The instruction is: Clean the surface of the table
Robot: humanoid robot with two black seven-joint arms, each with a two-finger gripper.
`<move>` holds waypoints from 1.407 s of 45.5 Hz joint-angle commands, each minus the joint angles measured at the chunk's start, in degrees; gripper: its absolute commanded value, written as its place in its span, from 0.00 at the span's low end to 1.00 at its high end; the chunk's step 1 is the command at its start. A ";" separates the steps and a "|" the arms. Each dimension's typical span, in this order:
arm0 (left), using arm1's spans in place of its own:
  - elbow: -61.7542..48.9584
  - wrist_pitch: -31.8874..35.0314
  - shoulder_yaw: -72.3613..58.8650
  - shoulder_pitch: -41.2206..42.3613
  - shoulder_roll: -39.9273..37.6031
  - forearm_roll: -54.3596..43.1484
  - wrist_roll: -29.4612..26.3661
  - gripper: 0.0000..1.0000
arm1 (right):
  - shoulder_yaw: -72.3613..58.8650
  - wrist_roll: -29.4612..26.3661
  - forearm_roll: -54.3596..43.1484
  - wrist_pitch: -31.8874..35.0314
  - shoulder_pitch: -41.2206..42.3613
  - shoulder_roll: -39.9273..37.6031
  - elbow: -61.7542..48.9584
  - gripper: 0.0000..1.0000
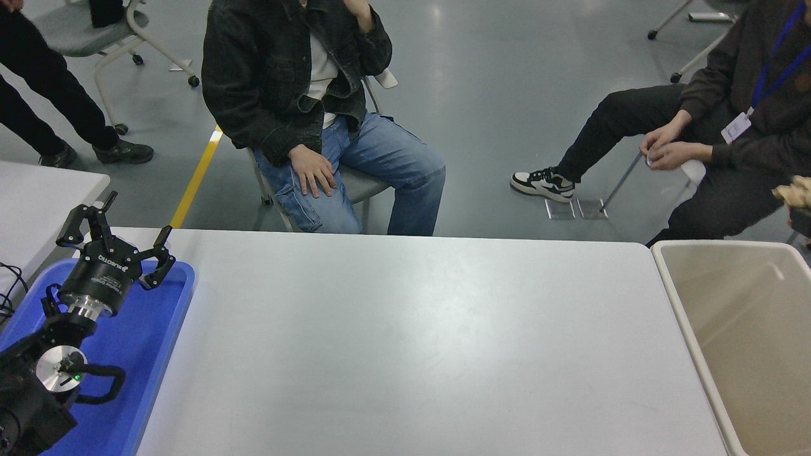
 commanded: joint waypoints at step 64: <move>0.01 0.00 0.00 0.01 -0.01 0.00 0.00 1.00 | -0.83 -12.35 26.96 -4.56 -30.52 38.08 -42.51 0.00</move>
